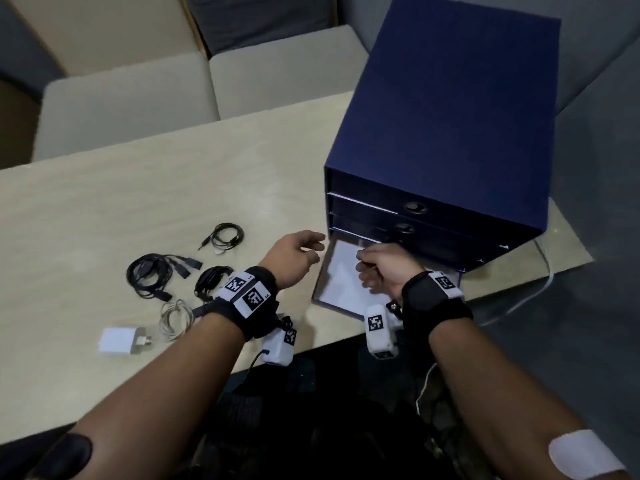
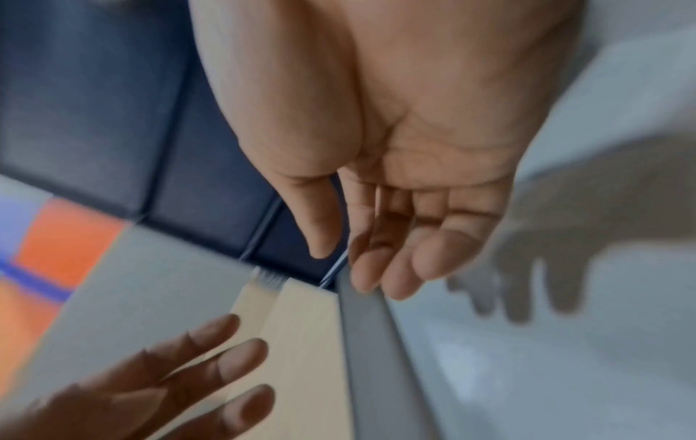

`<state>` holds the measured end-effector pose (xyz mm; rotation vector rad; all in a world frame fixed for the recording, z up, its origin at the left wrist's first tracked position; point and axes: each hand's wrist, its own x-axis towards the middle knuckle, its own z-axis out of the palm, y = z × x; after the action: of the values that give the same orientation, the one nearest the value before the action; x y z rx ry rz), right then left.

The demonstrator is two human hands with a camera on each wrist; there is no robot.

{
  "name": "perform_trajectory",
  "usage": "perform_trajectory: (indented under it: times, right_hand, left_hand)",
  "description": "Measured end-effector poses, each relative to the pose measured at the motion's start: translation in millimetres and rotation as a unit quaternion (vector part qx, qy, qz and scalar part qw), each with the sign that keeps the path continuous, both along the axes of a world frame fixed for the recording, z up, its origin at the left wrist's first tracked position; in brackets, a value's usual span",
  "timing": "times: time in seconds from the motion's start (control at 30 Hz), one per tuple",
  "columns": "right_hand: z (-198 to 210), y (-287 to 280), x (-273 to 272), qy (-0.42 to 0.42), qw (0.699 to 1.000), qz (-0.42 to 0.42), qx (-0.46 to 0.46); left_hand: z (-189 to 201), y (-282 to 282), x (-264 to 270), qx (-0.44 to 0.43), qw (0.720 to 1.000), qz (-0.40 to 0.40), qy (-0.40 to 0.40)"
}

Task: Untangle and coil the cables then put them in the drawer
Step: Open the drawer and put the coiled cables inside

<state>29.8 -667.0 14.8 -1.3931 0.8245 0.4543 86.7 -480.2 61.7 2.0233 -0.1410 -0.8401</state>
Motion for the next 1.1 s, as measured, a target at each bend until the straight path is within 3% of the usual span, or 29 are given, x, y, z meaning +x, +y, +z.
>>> perform_trajectory:
  times: [0.2, 0.43, 0.6, 0.83, 1.1]
  right_hand:
    - [29.3, 90.3, 25.4, -0.085, 0.982, 0.160, -0.044]
    - [12.3, 188.9, 38.2, -0.038, 0.950, 0.280, -0.130]
    - [-9.3, 225.2, 34.4, 0.046, 0.863, 0.387, -0.322]
    - [-17.0, 247.6, 22.6, 0.066, 0.871, 0.321, -0.366]
    - [-14.9, 235.2, 1.6, 0.058, 0.911, 0.233, -0.334]
  left_hand:
    - [4.3, 112.4, -1.0, -0.001, 0.990, 0.131, -0.042]
    - [-14.7, 231.4, -8.8, 0.084, 0.980, 0.176, -0.042]
    - [-30.6, 256.4, -8.6, 0.117, 0.985, 0.126, -0.031]
    - [-51.1, 239.1, 13.4, 0.142, 0.987, 0.065, -0.040]
    - [-73.8, 202.2, 30.0, 0.237, 0.970, 0.010, -0.044]
